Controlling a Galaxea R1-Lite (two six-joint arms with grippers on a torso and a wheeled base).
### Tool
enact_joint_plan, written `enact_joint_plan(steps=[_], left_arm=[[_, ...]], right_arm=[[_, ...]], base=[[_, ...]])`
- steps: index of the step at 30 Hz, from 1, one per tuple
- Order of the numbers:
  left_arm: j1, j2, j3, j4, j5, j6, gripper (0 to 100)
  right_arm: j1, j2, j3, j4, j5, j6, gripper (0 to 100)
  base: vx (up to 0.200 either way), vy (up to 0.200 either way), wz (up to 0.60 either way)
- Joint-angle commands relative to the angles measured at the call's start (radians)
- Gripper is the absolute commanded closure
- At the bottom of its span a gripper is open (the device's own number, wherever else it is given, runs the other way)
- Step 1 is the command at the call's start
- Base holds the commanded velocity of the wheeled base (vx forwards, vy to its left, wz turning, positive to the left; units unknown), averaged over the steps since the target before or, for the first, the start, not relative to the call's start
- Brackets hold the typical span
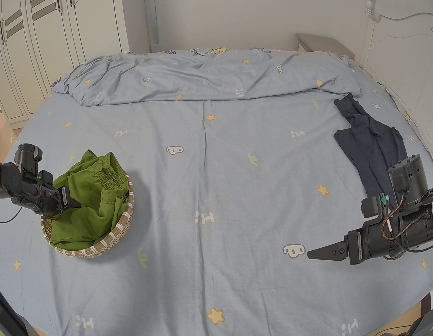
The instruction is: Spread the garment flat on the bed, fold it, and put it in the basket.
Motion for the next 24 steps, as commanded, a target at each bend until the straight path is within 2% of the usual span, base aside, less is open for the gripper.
enact_joint_plan(steps=[1, 11, 16, 18, 19, 21, 22, 23, 24], left_arm=[[-0.001, -0.053, 0.004, 0.001, 0.004, 0.002, 0], [0.007, -0.349, 0.029, 0.088, 0.005, 0.02, 0], [0.022, -0.611, 0.064, 0.21, 0.005, 0.097, 0], [0.006, -0.749, 0.113, 0.228, 0.001, 0.097, 0], [0.006, -0.749, 0.113, 0.228, 0.001, 0.097, 0], [-0.043, -0.927, 0.193, 0.233, 0.001, 0.097, 0], [-0.045, -0.938, 0.197, 0.233, 0.002, 0.097, 0], [-0.056, -1.049, 0.259, 0.233, 0.002, 0.097, 0], [-0.056, -1.121, 0.3, 0.234, 0.002, 0.098, 0]], right_arm=[[0.0, 0.001, 0.0, 0.0, 0.0, 0.0, 0], [-0.001, -0.002, 0.0, 0.0, -0.001, -0.002, 0], [-0.052, -0.137, 0.011, 0.001, -0.066, -0.031, 0], [-0.063, -0.258, 0.071, -0.003, -0.07, -0.108, 0], [-0.063, -0.258, 0.071, -0.003, -0.07, -0.108, 0], [-0.123, -0.402, 0.177, -0.006, -0.073, -0.249, 0], [-0.127, -0.41, 0.184, -0.008, -0.073, -0.258, 0], [-0.178, -0.528, 0.246, -0.019, -0.07, -0.335, 0], [-0.204, -0.617, 0.276, -0.019, -0.061, -0.362, 0]], base=[[0.0, 0.0, 0.0], [0.0, 0.0, 0.0], [0.0, 0.0, 0.0], [0.0, 0.0, 0.0], [0.0, 0.0, 0.0], [0.0, 0.0, 0.0], [0.0, 0.0, 0.0], [0.0, 0.0, 0.0], [0.0, 0.0, 0.0]])
